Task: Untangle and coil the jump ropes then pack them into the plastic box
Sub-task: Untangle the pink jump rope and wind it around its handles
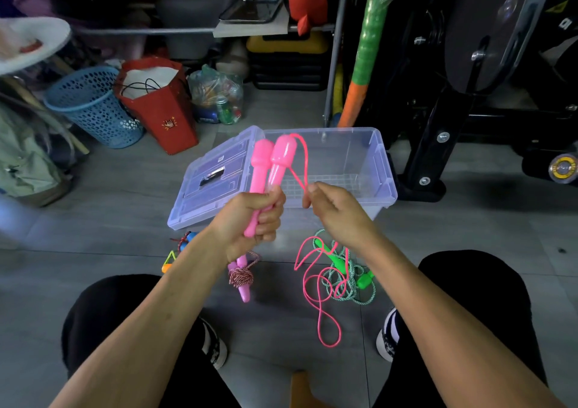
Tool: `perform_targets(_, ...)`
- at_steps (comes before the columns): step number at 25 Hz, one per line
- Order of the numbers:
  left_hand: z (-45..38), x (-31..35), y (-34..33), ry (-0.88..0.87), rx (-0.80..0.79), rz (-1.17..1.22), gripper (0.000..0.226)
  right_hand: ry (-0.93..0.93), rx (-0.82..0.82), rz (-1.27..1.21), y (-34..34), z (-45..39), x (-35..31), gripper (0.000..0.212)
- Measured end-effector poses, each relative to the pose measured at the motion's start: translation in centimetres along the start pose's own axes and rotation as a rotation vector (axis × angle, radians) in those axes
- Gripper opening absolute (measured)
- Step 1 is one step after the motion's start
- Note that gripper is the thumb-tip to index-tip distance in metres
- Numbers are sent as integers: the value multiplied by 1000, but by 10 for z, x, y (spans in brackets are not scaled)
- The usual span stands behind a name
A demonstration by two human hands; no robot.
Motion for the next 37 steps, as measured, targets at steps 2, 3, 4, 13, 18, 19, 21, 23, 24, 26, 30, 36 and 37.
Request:
perform_targets(2,-7,-4,10,88,329,-124,26,-48,-81,368,-4,-1,5,33)
perform_targets(3,-11,-5,16,119,461,-178,25,-79,-132,551,-8,0,6,32)
perform_targets(4,-13,-6,24,148,576,-277,21,-95,-177,698,-13,3,6,32)
perform_targets(13,-18,-40,9,537,323,-2077,26,18,-366,784,4,5,-7,28)
perform_targets(18,0,-40,16,287,-106,-2140,11,-52,-324,543,27,-1,12,30)
perform_targets(19,3,-38,20,225,-122,-2136,15,-69,-288,448,29,-1,16,30)
perform_targets(21,7,-39,29,78,-125,-1968,17,-90,-237,282,31,1,23,28)
perform_targets(23,12,-41,29,-113,-105,-1592,12,-81,-206,139,29,4,29,32)
perform_targets(24,15,-40,28,-220,-49,-1396,13,-72,-200,79,26,6,31,39)
perform_targets(26,17,-35,29,-302,169,-1103,19,-70,-214,19,17,10,33,43)
perform_targets(30,8,-32,30,-169,558,-869,38,-73,-260,157,-11,13,32,35)
perform_targets(36,-9,-26,29,285,690,-1539,16,26,-379,671,-22,12,8,27)
perform_targets(37,-11,-27,29,385,649,-1686,19,47,-377,683,-17,12,1,21)
Point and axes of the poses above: each hand's wrist, its own z-axis away from the middle knuckle, its own y-axis out of the back of the hand, x = y × z, the point moved 2 cm from there along -z, towards the middle knuckle, and after that the axes turned 9 degrees about -x, right-handed, at the moved point
